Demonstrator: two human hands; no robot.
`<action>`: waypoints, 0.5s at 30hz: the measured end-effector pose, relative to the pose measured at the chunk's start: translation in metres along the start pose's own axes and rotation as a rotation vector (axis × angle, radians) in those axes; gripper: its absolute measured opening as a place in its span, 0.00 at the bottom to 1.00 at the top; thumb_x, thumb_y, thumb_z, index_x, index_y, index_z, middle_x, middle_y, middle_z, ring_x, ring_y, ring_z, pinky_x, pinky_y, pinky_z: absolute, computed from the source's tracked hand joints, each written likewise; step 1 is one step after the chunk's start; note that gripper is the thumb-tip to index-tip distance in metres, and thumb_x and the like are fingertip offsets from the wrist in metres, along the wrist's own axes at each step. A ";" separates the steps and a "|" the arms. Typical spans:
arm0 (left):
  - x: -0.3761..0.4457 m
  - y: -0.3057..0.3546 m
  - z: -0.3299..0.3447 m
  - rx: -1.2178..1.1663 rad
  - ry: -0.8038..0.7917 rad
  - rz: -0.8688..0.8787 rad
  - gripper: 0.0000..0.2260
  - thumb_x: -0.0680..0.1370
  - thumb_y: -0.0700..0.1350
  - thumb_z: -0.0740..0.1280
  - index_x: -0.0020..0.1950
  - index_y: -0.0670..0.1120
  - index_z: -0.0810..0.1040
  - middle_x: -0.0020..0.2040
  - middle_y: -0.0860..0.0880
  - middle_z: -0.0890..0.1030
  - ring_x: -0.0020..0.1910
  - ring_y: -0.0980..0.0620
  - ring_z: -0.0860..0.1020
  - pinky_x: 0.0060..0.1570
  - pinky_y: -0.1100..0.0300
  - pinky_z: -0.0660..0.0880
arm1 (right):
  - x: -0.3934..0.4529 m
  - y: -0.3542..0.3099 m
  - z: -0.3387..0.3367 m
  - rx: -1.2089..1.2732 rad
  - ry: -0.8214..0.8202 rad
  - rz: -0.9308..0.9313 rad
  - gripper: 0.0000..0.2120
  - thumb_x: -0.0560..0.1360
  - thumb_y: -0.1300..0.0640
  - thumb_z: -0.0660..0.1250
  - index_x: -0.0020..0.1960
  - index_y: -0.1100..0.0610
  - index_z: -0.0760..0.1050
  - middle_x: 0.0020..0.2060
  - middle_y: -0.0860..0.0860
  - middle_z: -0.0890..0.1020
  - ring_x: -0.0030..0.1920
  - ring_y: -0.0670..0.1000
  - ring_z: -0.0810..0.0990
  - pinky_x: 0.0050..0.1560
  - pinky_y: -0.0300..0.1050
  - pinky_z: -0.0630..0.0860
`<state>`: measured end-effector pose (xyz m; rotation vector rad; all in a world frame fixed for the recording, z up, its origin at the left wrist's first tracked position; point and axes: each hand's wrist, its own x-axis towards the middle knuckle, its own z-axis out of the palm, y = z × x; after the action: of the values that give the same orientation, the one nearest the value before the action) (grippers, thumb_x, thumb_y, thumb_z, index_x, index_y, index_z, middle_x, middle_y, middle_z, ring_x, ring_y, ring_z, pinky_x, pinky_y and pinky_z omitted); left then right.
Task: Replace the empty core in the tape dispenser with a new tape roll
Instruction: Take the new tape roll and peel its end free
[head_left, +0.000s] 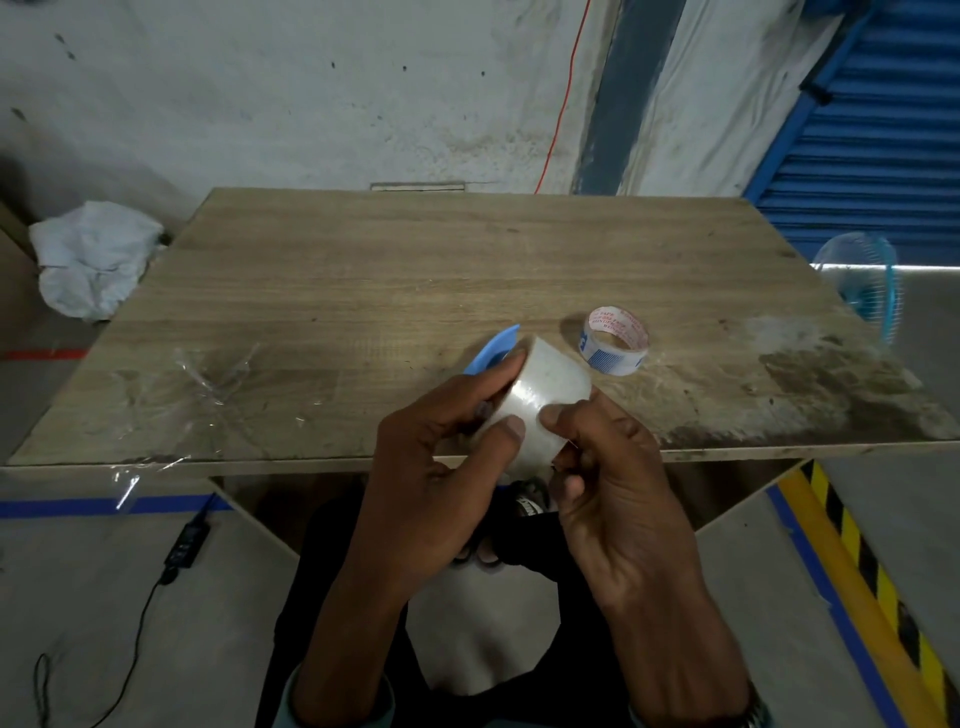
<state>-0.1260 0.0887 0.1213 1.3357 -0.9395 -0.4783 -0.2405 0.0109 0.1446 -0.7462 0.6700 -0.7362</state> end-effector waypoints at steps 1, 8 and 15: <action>0.000 0.000 0.000 -0.007 0.000 0.000 0.21 0.77 0.40 0.71 0.69 0.50 0.83 0.49 0.51 0.86 0.47 0.62 0.83 0.46 0.72 0.76 | 0.000 -0.001 0.001 -0.004 0.012 -0.013 0.15 0.77 0.70 0.66 0.44 0.56 0.88 0.32 0.52 0.83 0.24 0.42 0.73 0.19 0.31 0.65; -0.001 -0.001 0.001 0.132 -0.116 0.074 0.26 0.76 0.36 0.77 0.74 0.47 0.79 0.58 0.51 0.85 0.56 0.51 0.86 0.52 0.67 0.80 | -0.001 0.002 0.000 -0.068 0.094 -0.020 0.12 0.77 0.66 0.69 0.46 0.53 0.88 0.40 0.55 0.87 0.37 0.51 0.84 0.31 0.40 0.73; -0.003 -0.001 0.005 0.230 -0.112 0.106 0.28 0.74 0.36 0.80 0.73 0.46 0.80 0.56 0.52 0.85 0.55 0.56 0.85 0.53 0.72 0.77 | -0.001 0.005 -0.003 -0.082 0.130 0.026 0.12 0.70 0.57 0.75 0.53 0.54 0.88 0.54 0.66 0.88 0.51 0.63 0.83 0.54 0.61 0.69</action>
<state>-0.1315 0.0877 0.1189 1.4684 -1.1796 -0.3748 -0.2413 0.0130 0.1387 -0.7680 0.8298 -0.7415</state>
